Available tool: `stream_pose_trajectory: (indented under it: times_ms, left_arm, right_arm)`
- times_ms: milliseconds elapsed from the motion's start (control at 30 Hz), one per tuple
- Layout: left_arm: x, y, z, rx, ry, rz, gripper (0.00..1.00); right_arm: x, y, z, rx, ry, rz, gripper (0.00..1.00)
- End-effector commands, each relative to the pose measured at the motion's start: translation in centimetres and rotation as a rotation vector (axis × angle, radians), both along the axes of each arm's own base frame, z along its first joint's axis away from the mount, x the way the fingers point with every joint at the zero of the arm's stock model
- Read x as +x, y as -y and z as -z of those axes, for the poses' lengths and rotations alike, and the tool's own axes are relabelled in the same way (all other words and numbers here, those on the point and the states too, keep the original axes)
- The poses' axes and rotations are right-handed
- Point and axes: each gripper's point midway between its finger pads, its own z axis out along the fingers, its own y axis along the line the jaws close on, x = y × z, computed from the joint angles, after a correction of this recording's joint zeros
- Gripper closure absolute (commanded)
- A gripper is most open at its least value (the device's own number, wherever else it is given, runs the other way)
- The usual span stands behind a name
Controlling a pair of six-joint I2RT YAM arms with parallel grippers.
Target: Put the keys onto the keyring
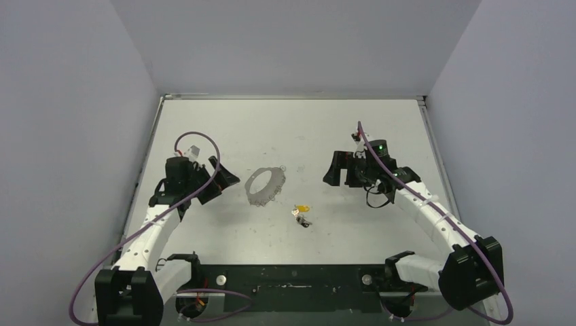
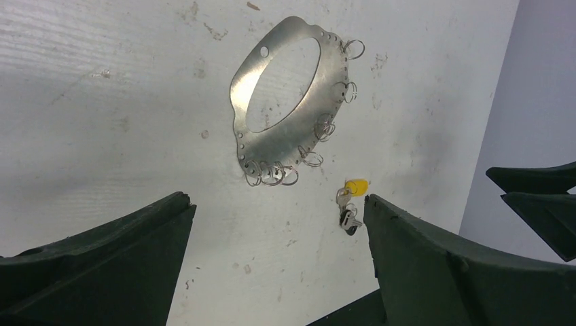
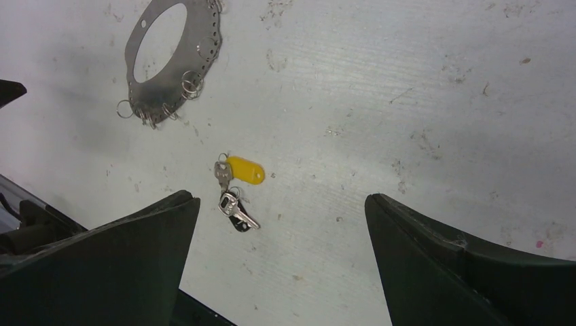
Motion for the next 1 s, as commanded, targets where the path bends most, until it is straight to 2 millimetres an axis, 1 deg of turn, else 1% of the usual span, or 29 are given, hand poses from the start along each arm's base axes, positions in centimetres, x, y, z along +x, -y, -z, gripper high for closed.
stream_pose_trajectory:
  times_ms: [0,100,200,267,367,433,500,567,633,733,767,900,967]
  left_arm:
    - [0.8,-0.3,-0.7,-0.011,0.037,-0.044,0.03]
    - [0.4,0.3,-0.7,-0.045,0.016,-0.025,0.03]
    - [0.0,1.0,-0.9,-0.071,0.000,0.012,0.03]
    - [-0.5,1.4,-0.8,-0.084,-0.012,0.035,0.03]
    - [-0.9,2.0,-0.2,-0.103,-0.022,0.069,0.03]
    - [-1.3,2.2,0.6,-0.104,-0.046,0.077,0.04]
    - [-1.4,2.5,1.3,-0.095,-0.068,0.085,0.06]
    - [-1.3,2.6,1.9,-0.070,-0.083,0.096,0.10]
    - [-1.1,2.8,2.5,-0.034,-0.096,0.111,0.17]
    - [-0.5,3.3,3.4,0.038,-0.122,0.135,0.23]
    - [-0.4,3.8,3.9,0.075,-0.141,0.156,0.23]
    - [0.5,4.2,5.1,0.178,-0.198,0.187,0.27]
    - [1.2,4.4,5.4,0.217,-0.195,0.203,0.29]
  right_arm:
    - [0.1,-0.3,-0.8,0.051,0.030,0.021,0.00]
    - [-0.4,-0.1,-0.5,0.052,0.021,0.037,0.00]
    - [-0.7,0.1,0.4,0.049,0.010,0.065,0.00]
    - [-1.1,-0.2,1.0,0.055,-0.004,0.070,0.00]
    - [-1.8,-0.9,1.1,0.034,-0.016,0.053,0.00]
    - [-2.4,-1.2,1.2,-0.010,-0.014,0.041,0.00]
    - [-2.9,-1.6,1.6,-0.046,-0.015,0.024,0.00]
    - [-3.0,-2.0,2.2,-0.056,-0.030,0.012,0.00]
    - [-2.9,-2.5,3.1,-0.050,-0.051,0.005,0.00]
    - [-2.3,-3.6,4.2,-0.030,-0.063,-0.009,0.01]
    - [-1.9,-4.2,4.6,-0.019,-0.066,-0.017,0.02]
    - [0.0,-6.3,5.4,0.005,-0.077,-0.049,0.04]
    - [0.9,-7.4,6.0,0.011,-0.089,-0.066,0.07]
